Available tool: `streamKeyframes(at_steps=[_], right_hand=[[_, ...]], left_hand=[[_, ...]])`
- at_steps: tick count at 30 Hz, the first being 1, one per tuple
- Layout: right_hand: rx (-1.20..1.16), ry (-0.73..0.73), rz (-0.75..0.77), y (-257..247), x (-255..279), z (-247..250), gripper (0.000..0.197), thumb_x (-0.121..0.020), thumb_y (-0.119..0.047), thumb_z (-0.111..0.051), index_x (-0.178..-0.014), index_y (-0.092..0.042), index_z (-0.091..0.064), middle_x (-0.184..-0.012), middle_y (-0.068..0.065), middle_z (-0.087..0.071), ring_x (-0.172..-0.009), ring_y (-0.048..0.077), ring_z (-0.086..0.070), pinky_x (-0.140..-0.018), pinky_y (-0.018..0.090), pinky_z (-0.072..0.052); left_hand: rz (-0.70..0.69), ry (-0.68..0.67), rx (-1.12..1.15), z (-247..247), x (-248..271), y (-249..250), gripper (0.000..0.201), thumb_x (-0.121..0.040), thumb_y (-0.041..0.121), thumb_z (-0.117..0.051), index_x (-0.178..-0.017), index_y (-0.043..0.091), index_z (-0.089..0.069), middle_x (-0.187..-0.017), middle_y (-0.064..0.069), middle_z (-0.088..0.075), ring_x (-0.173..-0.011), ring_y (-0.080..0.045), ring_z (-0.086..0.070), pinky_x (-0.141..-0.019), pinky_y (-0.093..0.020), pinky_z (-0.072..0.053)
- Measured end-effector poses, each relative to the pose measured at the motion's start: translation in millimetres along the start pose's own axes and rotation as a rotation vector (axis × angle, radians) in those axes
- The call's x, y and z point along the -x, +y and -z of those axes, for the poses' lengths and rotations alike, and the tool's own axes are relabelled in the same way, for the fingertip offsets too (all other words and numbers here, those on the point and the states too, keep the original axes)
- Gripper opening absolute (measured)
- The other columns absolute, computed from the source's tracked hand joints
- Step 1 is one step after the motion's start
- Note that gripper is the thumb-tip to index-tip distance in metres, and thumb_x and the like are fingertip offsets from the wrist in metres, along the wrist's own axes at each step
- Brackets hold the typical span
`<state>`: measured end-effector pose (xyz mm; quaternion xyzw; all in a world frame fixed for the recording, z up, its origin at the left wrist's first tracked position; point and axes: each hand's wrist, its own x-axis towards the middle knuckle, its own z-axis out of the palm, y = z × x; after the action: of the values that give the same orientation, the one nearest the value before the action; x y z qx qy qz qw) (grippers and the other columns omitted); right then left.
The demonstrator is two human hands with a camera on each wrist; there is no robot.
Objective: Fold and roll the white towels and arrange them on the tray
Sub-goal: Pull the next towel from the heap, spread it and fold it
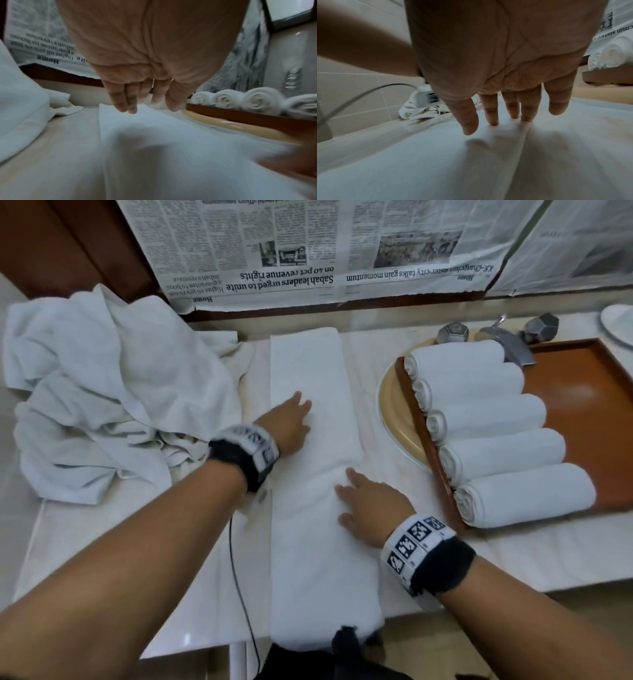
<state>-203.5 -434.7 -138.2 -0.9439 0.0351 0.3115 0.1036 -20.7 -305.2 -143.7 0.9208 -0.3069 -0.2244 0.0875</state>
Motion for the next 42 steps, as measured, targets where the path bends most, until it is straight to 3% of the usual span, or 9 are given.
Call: streamKeyframes(at_steps=[4,10,16,20,25,30,34,36,42], right_hand=[[0.016,0.042,-0.016,8,-31,15,0.055,-0.102,-0.036,-0.044,-0.153,-0.027,-0.03,-0.167,-0.003,-0.004,-0.143,0.024,-0.033,-0.114,0.041,-0.03],[0.117,0.094,-0.04,12,-44,15,0.064,-0.101,-0.039,-0.042,-0.158,-0.029,-0.014,-0.166,0.006,0.002,-0.15,0.027,-0.016,-0.118,0.049,-0.026],[-0.036,0.349,0.224,8,44,-40,0.037,-0.095,-0.033,-0.055,-0.129,-0.018,-0.056,-0.131,0.007,-0.05,-0.117,0.028,-0.052,-0.095,0.04,-0.045],[0.042,0.263,0.349,27,89,-95,0.047,-0.091,-0.047,-0.056,-0.132,-0.023,-0.053,-0.133,-0.001,-0.046,-0.117,0.023,-0.051,-0.094,0.037,-0.044],[0.199,0.13,0.354,53,114,-129,0.113,-0.079,-0.061,-0.07,-0.159,-0.025,0.001,-0.166,-0.002,0.007,-0.151,0.017,-0.005,-0.122,0.044,-0.011],[0.248,0.251,0.347,51,114,-131,0.076,-0.098,-0.012,-0.051,-0.159,-0.023,-0.006,-0.167,0.002,0.001,-0.152,0.021,-0.007,-0.12,0.045,-0.016],[0.159,0.339,0.418,57,105,-136,0.063,-0.095,-0.011,-0.053,-0.154,-0.022,-0.032,-0.163,0.006,-0.022,-0.147,0.026,-0.027,-0.113,0.044,-0.028],[0.095,0.363,0.454,62,103,-139,0.056,-0.091,-0.014,-0.06,-0.145,-0.019,-0.048,-0.158,0.01,-0.035,-0.143,0.03,-0.037,-0.111,0.049,-0.035],[0.203,0.296,0.454,67,109,-144,0.087,-0.082,-0.05,-0.069,-0.153,-0.021,-0.027,-0.163,0.007,-0.017,-0.15,0.025,-0.018,-0.119,0.051,-0.023]], left_hand=[[-0.088,0.152,0.14,-55,109,9,0.033,-0.096,0.027,-0.051,-0.124,0.014,-0.063,-0.128,-0.012,-0.057,-0.113,-0.032,-0.057,-0.096,-0.04,-0.046],[-0.125,0.069,0.007,-138,208,28,0.038,-0.088,0.033,-0.046,-0.115,0.019,-0.07,-0.124,-0.006,-0.064,-0.1,-0.029,-0.066,-0.081,-0.039,-0.057],[0.028,0.055,-0.136,-151,204,48,0.065,-0.092,0.01,-0.041,-0.155,0.015,-0.024,-0.164,-0.006,-0.015,-0.146,-0.026,-0.027,-0.117,-0.045,-0.022],[0.121,-0.042,-0.161,-131,183,52,0.063,-0.099,0.01,-0.03,-0.158,0.017,-0.008,-0.165,0.0,0.003,-0.151,-0.02,-0.01,-0.121,-0.043,-0.014],[0.144,-0.03,-0.047,-141,192,68,0.073,-0.098,0.056,-0.037,-0.156,0.017,-0.017,-0.165,-0.006,0.0,-0.151,-0.025,-0.01,-0.117,-0.044,-0.023],[-0.007,0.102,-0.147,-197,241,90,0.113,-0.059,0.089,-0.048,-0.142,0.013,-0.046,-0.143,-0.018,-0.046,-0.125,-0.038,-0.048,-0.1,-0.053,-0.044],[0.08,0.122,-0.239,-221,249,101,0.12,-0.053,0.042,-0.088,-0.152,0.014,-0.027,-0.153,-0.017,-0.035,-0.135,-0.037,-0.04,-0.11,-0.051,-0.036],[0.104,0.18,-0.219,-220,249,104,0.107,-0.059,0.01,-0.083,-0.152,0.012,-0.029,-0.156,-0.015,-0.032,-0.139,-0.036,-0.037,-0.113,-0.047,-0.033],[0.091,0.207,-0.086,-214,257,96,0.091,-0.075,0.015,-0.08,-0.151,0.015,-0.031,-0.162,-0.005,-0.021,-0.146,-0.028,-0.027,-0.119,-0.037,-0.022]])
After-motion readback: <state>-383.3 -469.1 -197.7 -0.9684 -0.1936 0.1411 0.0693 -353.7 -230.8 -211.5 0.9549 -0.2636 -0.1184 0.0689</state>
